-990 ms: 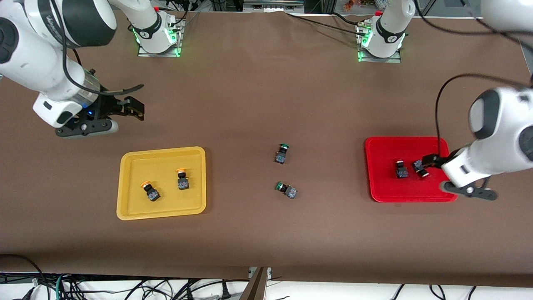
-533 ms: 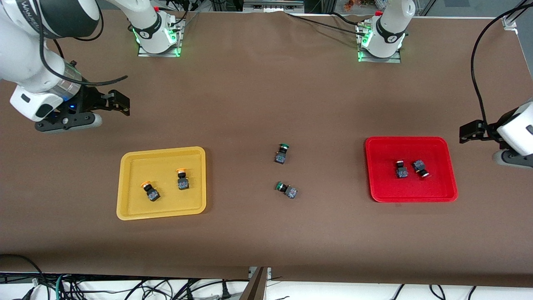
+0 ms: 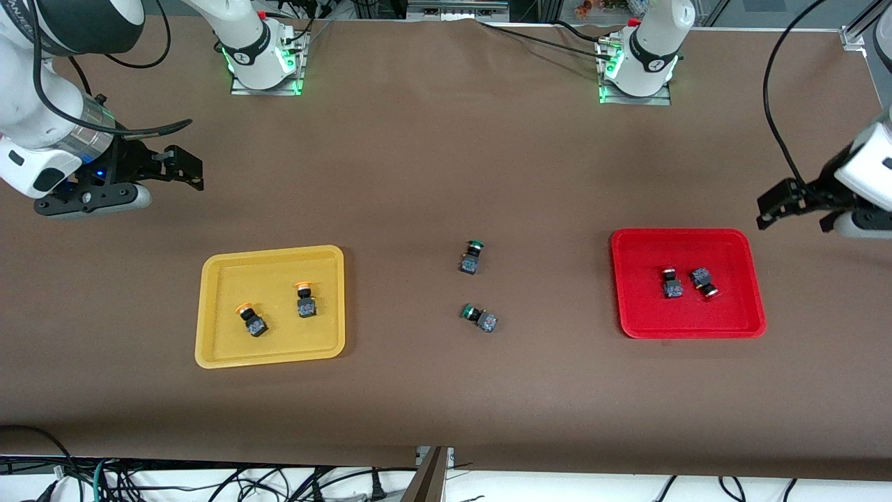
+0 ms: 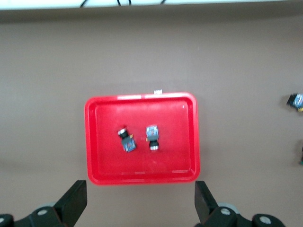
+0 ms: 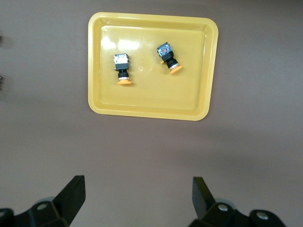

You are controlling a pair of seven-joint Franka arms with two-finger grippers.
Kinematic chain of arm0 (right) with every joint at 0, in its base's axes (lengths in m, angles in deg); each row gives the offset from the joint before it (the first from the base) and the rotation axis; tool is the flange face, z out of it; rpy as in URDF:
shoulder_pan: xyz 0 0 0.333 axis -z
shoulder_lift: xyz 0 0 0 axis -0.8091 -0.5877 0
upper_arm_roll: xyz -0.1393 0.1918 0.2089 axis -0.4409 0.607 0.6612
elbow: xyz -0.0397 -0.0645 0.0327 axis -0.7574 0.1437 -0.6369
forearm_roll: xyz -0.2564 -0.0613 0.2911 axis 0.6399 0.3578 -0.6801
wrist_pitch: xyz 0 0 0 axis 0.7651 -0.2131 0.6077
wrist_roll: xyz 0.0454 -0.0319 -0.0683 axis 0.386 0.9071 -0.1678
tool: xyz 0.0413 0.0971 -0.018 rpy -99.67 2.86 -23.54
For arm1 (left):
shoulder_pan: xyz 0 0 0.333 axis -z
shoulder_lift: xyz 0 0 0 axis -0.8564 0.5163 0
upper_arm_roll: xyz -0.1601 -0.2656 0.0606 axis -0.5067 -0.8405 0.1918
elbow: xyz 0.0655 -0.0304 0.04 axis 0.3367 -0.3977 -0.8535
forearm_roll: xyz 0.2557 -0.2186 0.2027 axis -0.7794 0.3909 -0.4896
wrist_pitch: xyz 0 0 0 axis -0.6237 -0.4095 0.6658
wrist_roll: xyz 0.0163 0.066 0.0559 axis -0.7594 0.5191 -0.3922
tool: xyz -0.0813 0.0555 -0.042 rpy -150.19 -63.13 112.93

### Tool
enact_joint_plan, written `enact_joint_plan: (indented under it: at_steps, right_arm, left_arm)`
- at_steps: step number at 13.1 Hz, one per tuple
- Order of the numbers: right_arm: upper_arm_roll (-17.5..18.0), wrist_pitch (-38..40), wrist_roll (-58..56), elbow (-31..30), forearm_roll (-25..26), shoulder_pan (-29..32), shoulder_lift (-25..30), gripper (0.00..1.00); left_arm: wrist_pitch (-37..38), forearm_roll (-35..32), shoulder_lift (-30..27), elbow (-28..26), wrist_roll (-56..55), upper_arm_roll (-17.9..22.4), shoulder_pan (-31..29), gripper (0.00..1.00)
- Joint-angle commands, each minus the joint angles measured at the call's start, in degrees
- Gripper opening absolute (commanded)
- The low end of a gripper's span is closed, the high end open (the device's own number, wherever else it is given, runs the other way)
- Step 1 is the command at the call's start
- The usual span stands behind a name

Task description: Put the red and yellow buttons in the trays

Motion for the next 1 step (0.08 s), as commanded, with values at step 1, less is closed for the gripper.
enact_joint_plan:
  at_steps: [1]
  right_arm:
    - [1.29,1.63,-0.77,0.78,0.87,1.24,0.55,1.00]
  left_arm:
    - [0.70,1.20,-0.92,-1.78,-0.30,0.29,-0.10,1.00]
